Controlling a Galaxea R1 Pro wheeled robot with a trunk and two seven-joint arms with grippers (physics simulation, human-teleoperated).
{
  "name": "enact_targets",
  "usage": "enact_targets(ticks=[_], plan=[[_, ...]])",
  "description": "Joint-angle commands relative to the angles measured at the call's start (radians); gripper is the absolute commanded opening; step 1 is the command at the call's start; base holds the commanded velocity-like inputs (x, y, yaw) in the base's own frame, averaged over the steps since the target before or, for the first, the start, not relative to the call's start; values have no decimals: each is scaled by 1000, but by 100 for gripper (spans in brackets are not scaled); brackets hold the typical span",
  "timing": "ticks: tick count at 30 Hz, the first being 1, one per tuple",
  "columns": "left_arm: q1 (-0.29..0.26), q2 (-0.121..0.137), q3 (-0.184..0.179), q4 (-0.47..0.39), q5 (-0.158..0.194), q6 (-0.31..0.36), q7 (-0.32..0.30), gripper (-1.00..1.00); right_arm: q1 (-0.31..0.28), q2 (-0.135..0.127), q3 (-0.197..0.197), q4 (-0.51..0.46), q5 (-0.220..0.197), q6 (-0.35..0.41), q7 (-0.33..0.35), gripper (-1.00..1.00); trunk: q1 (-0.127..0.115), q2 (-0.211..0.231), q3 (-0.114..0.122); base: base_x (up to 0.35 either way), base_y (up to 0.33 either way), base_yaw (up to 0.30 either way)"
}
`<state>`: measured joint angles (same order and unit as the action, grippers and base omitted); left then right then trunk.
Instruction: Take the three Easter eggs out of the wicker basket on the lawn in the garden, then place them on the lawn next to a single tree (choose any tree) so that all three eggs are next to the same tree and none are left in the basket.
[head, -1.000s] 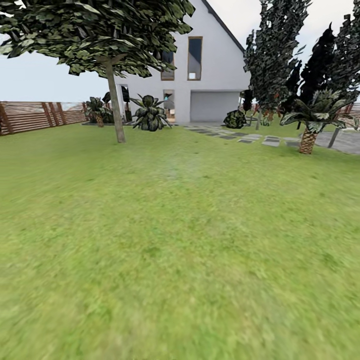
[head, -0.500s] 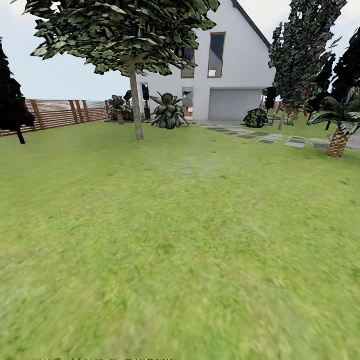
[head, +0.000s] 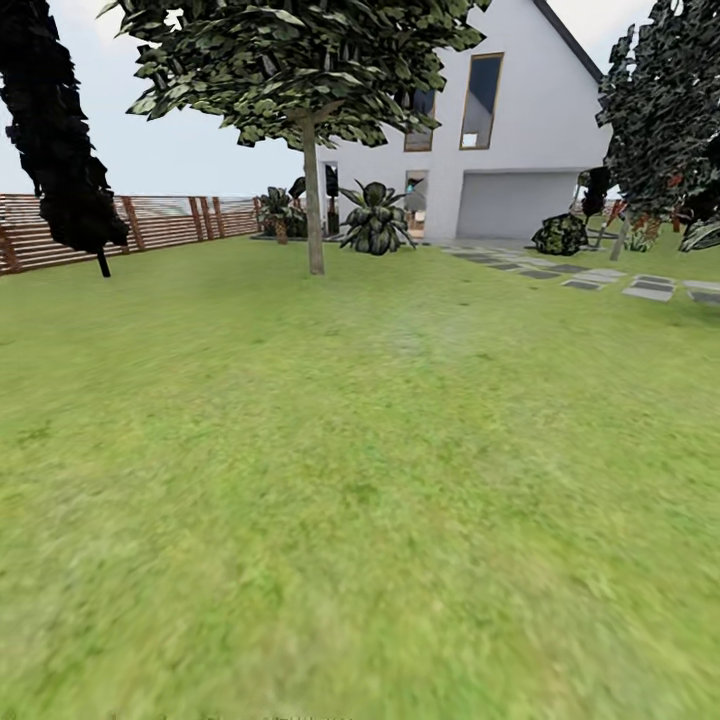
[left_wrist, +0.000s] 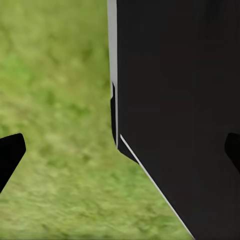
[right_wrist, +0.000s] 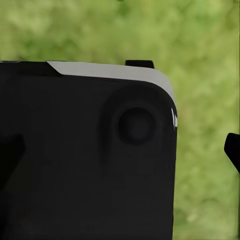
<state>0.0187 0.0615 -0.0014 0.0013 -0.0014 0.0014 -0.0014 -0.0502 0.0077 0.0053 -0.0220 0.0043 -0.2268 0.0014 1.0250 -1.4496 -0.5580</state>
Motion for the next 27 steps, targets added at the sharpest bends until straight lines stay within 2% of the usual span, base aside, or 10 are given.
enact_targets(ticks=[1, 27], plan=[[0, 0, 0, 0, 0, 0, 0, 100, 0, -1, 0, 0, 0, -3, 0, 100, 0, 0, -1, 0, 0, 250], [0, 1, 0, 0, 0, 0, 0, 100, 0, -3, -5, -4, -6, -9, -4, 100, 0, 0, -22, 0, 0, 250]])
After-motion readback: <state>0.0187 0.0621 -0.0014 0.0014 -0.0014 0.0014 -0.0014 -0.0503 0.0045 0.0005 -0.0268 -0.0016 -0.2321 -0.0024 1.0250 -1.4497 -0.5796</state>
